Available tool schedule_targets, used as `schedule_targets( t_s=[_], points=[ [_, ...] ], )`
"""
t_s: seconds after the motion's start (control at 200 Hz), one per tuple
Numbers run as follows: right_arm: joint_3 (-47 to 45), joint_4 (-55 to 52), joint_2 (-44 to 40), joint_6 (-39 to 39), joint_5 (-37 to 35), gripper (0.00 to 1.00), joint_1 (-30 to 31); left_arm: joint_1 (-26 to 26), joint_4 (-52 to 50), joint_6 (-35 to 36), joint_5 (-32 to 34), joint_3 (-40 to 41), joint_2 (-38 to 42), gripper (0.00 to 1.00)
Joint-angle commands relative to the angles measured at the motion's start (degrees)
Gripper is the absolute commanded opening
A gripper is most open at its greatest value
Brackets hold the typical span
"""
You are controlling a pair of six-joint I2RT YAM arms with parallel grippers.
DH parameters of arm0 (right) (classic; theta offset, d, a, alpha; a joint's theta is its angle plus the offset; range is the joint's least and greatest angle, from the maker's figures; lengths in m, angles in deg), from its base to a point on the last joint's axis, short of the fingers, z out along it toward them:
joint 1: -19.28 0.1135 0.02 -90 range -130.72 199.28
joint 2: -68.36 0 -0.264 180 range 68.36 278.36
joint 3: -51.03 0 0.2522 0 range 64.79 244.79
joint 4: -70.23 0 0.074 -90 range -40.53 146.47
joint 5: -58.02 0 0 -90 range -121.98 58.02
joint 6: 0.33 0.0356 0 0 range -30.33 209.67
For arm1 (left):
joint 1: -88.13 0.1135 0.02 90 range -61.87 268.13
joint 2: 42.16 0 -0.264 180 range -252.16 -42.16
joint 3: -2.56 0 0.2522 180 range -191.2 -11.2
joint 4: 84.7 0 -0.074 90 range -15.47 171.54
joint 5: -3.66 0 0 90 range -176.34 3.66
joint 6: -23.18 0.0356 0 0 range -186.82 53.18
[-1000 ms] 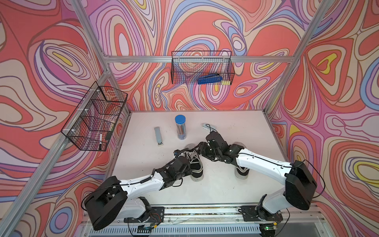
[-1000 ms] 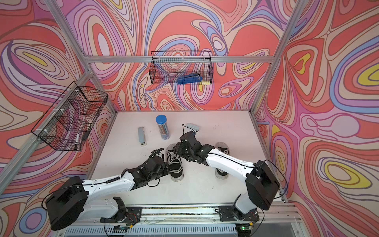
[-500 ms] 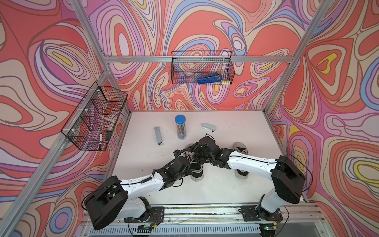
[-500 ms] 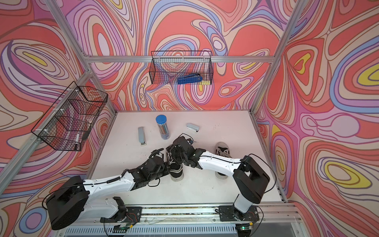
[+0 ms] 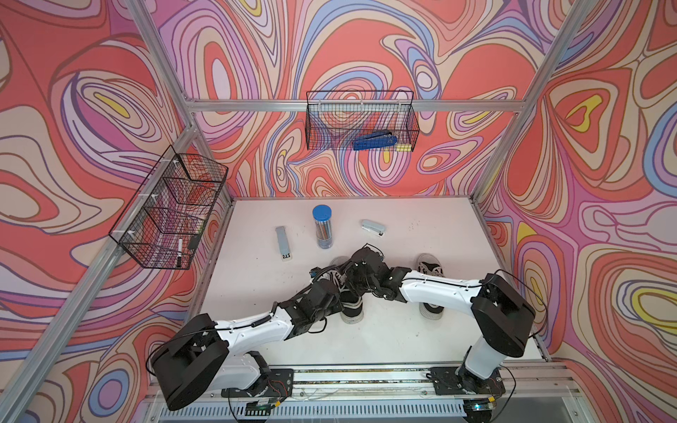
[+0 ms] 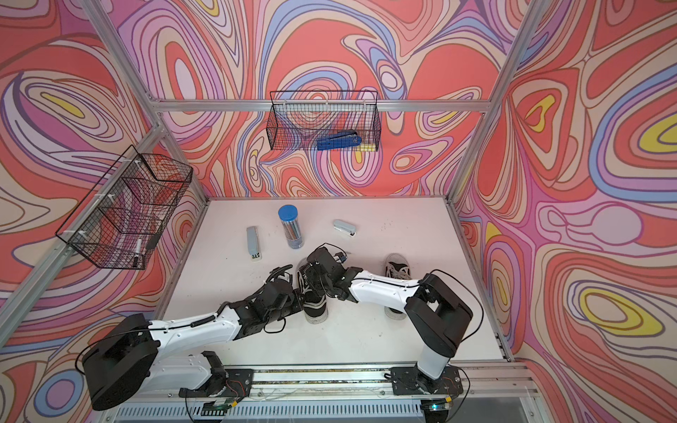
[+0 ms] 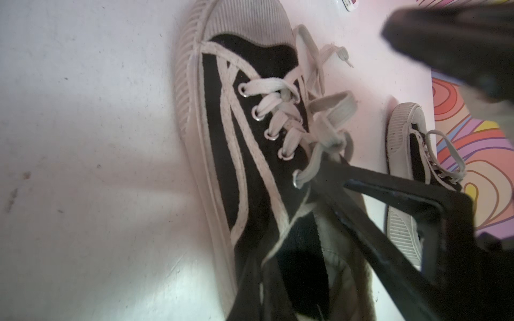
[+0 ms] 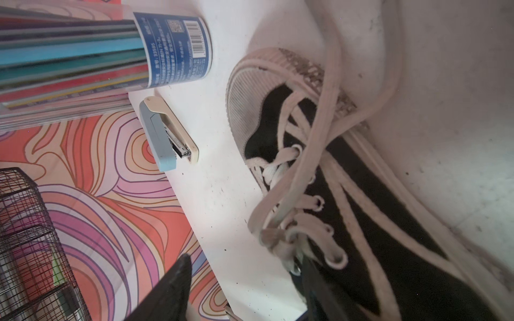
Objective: Remove the insole from the shoe
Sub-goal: Untie the shoelace on the shoe.
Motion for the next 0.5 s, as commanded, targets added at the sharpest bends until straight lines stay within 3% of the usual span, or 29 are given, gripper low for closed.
schedule_targets(
  t_s=[0.0,0.496],
  points=[
    [0.48,0.13,1.97,-1.84,-2.47,0.65,0.05,-0.19,-1.69,-0.93,0.62,0.37,-0.29,0.0],
    [0.72,5.99,2.99,-5.24,-5.14,0.53,-1.05,-0.18,-3.79,0.02,-0.01,-0.26,-0.38,0.0]
  ],
)
